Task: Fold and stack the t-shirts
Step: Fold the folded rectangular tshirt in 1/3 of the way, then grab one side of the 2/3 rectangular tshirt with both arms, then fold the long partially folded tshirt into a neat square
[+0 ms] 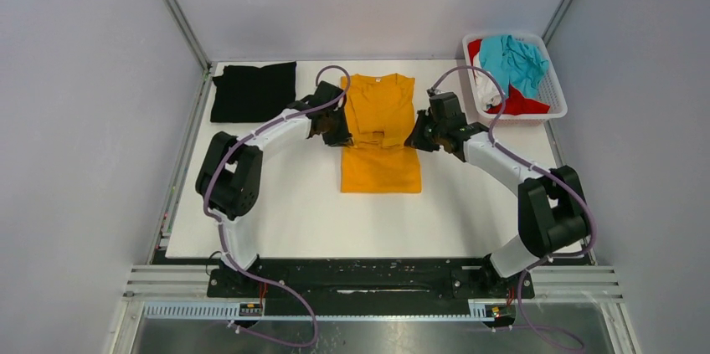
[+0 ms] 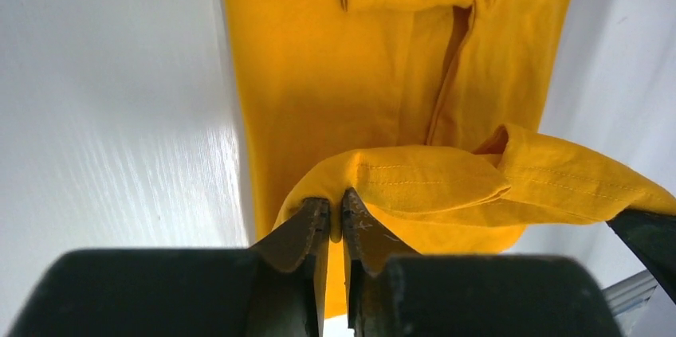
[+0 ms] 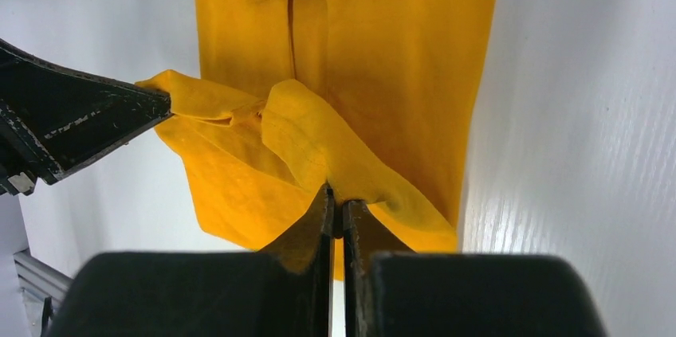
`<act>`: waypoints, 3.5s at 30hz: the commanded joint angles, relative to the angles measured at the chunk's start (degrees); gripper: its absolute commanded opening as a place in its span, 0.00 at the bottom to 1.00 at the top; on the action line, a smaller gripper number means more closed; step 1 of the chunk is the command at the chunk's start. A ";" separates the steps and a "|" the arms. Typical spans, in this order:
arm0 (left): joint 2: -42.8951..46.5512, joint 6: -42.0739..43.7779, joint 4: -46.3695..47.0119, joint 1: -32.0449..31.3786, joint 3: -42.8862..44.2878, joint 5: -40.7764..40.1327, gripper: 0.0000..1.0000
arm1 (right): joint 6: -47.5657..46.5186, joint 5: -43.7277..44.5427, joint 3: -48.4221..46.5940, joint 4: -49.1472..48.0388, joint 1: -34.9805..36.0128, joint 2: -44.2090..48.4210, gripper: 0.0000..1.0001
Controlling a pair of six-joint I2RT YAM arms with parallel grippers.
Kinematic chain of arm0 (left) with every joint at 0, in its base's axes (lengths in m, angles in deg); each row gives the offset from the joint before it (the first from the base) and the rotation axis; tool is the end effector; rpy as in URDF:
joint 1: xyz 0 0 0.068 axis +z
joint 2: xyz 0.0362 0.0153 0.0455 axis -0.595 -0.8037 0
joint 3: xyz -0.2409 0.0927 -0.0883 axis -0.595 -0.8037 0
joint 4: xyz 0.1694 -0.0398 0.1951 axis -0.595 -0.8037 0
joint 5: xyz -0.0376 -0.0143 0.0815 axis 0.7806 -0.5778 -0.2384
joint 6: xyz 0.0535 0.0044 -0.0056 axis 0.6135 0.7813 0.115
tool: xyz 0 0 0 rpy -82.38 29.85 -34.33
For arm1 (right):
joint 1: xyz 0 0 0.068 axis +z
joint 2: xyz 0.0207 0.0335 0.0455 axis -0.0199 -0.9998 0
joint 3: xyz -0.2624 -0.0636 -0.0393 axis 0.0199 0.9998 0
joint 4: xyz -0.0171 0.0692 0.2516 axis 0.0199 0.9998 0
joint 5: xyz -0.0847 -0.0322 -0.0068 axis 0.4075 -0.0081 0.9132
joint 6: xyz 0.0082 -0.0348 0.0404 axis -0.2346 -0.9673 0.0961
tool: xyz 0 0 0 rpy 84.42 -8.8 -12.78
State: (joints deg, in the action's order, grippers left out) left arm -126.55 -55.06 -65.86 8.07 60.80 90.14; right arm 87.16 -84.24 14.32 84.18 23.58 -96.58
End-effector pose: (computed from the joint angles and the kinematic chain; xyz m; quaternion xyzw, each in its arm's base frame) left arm 0.3521 -0.1956 0.2103 -0.0687 0.9507 -0.2126 0.2150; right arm 0.3099 0.1333 0.2359 0.0256 0.9011 0.2432 0.3582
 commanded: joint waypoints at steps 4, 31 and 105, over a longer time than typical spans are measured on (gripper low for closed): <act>-5.18 1.84 0.76 2.16 6.84 2.57 0.23 | 0.55 0.09 -5.50 -3.92 -1.83 -6.71 0.15; 18.71 -4.51 13.64 -1.36 -30.10 7.31 0.64 | 4.97 -7.24 20.79 -2.18 -2.69 10.67 0.73; 40.98 1.13 -0.30 -2.73 -19.06 -9.29 0.00 | -1.47 -31.94 3.46 18.10 -8.30 20.56 0.00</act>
State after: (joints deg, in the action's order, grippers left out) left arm -80.47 -58.86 -69.40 1.62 35.78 80.61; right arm 87.07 -114.30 20.29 104.70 18.20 -71.99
